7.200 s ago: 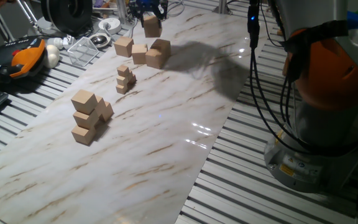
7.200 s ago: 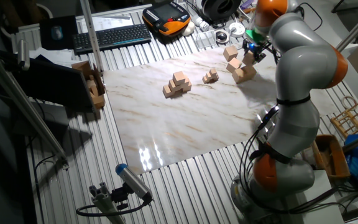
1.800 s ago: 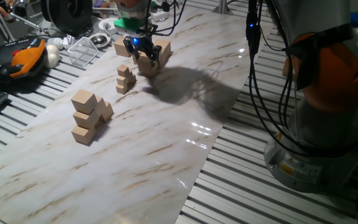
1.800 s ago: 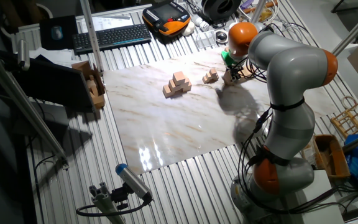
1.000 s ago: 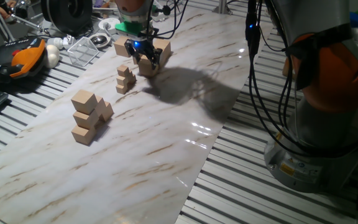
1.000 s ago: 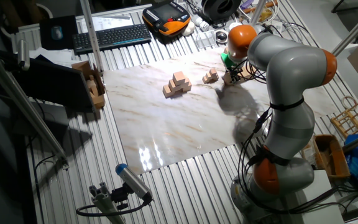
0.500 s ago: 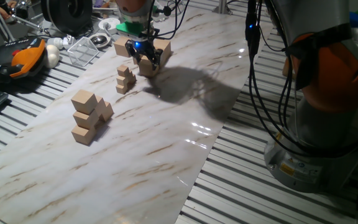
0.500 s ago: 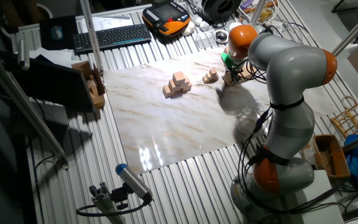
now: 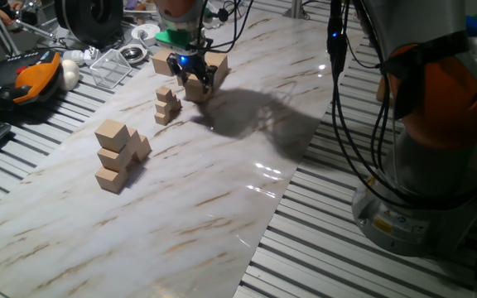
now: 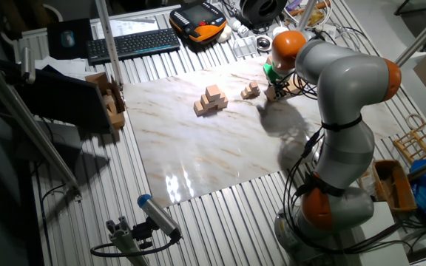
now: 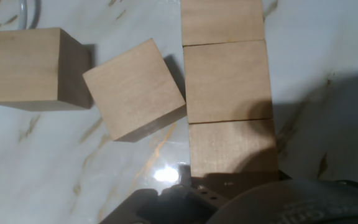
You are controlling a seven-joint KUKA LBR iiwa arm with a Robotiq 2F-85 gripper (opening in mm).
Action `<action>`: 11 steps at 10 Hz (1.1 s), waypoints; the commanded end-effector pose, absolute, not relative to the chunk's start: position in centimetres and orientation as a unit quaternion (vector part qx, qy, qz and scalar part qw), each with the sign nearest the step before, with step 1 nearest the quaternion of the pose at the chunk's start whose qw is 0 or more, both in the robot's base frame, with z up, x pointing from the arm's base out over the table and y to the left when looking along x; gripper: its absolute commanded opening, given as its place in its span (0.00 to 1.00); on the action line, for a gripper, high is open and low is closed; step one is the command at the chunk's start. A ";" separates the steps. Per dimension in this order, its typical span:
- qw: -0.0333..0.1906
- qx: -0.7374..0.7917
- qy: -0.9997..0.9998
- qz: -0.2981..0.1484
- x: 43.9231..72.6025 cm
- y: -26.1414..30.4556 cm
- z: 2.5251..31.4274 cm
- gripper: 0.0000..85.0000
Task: Stack the blocks into a pyramid shape
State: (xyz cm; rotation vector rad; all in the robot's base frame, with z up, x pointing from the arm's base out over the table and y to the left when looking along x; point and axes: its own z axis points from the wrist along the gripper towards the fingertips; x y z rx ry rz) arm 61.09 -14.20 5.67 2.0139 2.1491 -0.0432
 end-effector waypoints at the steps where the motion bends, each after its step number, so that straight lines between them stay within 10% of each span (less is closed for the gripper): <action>1: 0.098 0.681 0.726 -0.014 61.1 -14.2 5.6 0.00; 2: 0.099 0.682 0.725 -0.013 61.1 -14.2 5.6 0.20; 11: 0.105 0.683 0.723 -0.011 61.1 -14.2 5.3 0.20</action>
